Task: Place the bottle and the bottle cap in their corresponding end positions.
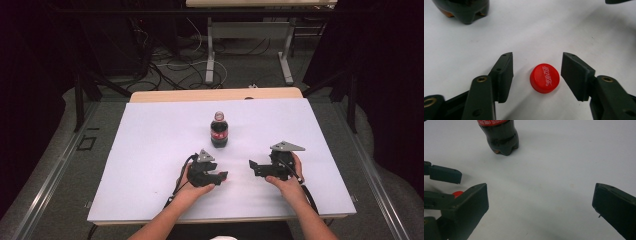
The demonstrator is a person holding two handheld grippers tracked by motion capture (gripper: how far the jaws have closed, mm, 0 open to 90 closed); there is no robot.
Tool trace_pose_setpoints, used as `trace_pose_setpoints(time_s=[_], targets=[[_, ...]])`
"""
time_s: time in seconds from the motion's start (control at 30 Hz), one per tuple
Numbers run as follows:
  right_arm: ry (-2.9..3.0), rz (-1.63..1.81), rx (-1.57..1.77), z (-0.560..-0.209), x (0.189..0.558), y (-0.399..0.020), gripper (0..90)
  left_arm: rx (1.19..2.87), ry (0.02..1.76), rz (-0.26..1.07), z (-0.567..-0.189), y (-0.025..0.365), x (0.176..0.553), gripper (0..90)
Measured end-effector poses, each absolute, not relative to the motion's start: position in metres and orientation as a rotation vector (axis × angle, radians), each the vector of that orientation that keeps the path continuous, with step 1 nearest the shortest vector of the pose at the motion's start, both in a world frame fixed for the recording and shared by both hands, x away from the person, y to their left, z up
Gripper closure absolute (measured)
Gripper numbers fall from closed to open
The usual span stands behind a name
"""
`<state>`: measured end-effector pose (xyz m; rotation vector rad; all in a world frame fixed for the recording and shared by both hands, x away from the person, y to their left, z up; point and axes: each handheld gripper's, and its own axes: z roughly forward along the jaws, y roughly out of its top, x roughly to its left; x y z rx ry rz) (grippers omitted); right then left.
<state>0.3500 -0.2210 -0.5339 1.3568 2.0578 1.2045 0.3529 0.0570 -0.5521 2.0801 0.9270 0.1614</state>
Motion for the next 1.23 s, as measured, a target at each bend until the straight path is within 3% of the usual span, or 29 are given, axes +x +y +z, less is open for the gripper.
trace_pose_setpoints(time_s=[0.3, 0.6, 0.8, 1.0, 1.23], targets=[[2.043, 1.208, 1.379, -0.533, 0.349, -0.223, 0.3, 2.018, 0.955, 0.233, -0.528, 0.096, 0.361, 29.0], [2.031, 1.203, 1.391, -0.534, 0.349, -0.225, 0.3, 1.938, 1.020, 0.371, -0.513, 0.147, 0.366, 26.6], [2.024, 1.200, 1.401, -0.534, 0.350, -0.229, 0.3, 1.898, 1.102, 0.439, -0.511, 0.180, 0.365, 19.6], [2.031, 1.197, 1.410, -0.536, 0.351, -0.230, 0.3, 1.867, 1.185, 0.393, -0.516, 0.207, 0.362, 17.0], [2.031, 1.197, 1.417, -0.537, 0.351, -0.229, 0.3, 1.831, 1.235, 0.481, -0.524, 0.226, 0.360, 10.2]])
